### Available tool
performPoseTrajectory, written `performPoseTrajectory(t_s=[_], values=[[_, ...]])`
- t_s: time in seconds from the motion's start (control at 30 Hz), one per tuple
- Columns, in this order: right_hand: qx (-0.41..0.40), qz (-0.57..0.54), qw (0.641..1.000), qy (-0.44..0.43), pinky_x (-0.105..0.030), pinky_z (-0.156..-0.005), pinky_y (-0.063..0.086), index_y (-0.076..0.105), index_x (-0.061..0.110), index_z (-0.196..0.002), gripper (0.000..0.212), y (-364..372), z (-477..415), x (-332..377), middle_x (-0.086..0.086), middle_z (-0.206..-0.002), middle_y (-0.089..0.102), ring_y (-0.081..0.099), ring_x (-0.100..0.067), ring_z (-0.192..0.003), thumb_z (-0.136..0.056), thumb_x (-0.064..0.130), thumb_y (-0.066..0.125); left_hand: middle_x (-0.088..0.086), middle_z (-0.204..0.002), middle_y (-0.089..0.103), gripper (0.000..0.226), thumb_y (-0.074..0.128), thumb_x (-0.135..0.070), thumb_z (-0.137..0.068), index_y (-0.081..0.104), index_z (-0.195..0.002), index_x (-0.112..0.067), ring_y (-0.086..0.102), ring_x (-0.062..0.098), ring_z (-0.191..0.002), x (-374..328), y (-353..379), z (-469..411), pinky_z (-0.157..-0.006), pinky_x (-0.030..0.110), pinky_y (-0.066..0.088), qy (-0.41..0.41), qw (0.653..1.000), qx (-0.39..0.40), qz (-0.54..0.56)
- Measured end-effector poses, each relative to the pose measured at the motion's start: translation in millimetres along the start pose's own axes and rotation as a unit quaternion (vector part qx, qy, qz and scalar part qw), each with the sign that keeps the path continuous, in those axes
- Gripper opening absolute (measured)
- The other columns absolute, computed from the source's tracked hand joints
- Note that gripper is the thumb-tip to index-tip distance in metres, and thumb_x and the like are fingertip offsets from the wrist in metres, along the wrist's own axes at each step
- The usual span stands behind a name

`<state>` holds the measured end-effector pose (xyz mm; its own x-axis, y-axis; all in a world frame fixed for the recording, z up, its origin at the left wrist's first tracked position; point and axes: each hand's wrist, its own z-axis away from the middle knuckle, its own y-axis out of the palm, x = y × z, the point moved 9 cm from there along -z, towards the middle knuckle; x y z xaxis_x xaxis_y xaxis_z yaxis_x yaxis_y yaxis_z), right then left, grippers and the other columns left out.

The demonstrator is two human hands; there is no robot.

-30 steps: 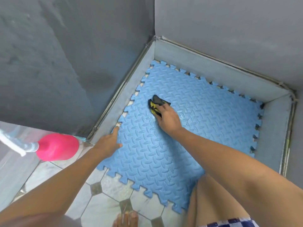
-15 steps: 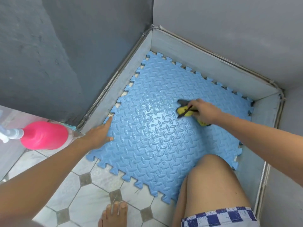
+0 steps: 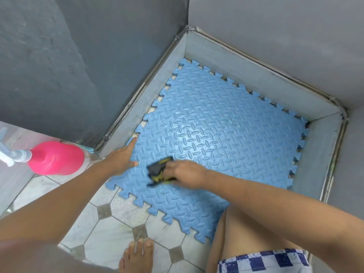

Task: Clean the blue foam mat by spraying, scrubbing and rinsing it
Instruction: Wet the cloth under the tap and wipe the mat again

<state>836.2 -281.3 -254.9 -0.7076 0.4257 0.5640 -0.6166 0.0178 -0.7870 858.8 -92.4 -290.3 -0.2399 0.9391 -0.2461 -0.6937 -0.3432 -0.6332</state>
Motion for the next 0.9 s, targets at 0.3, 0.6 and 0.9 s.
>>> performPoseTrajectory(t_s=[0.3,0.6,0.9], values=[[-0.061,0.012,0.995,0.077,-0.015,-0.082,0.048,0.054,0.050,-0.126,0.048,-71.6,36.1,-107.4,0.016,-0.132,0.054,0.055,-0.001,-0.109,-0.092,0.016,0.059,0.019,-0.152,0.048,0.099,0.064,-0.033,-0.099,-0.011,-0.163,-0.028,0.051,0.036,-0.133,1.3,1.8,-1.5,-0.103,0.042,0.043,-0.006,1.000,-0.009,-0.005],[-0.289,-0.057,0.892,0.343,-0.030,-0.083,0.046,0.068,0.029,-0.121,0.026,-109.1,6.2,-165.1,-0.005,-0.128,0.057,0.061,-0.026,-0.104,-0.098,0.034,0.058,0.018,-0.155,0.044,0.101,0.065,-0.032,-0.099,-0.012,-0.163,-0.026,0.050,0.034,-0.135,-0.9,1.0,-3.5,-0.105,0.039,0.041,-0.002,1.000,-0.003,-0.007],[-0.067,0.013,0.994,0.082,-0.024,-0.083,0.040,0.068,0.022,-0.126,0.035,-109.8,-122.7,-90.8,-0.005,-0.121,0.059,0.059,-0.024,-0.112,-0.092,0.016,0.065,0.016,-0.152,0.047,0.096,0.062,-0.036,-0.100,-0.008,-0.164,-0.025,0.049,0.032,-0.135,4.4,3.7,-6.2,-0.104,0.038,0.040,-0.008,0.999,-0.025,-0.025]])
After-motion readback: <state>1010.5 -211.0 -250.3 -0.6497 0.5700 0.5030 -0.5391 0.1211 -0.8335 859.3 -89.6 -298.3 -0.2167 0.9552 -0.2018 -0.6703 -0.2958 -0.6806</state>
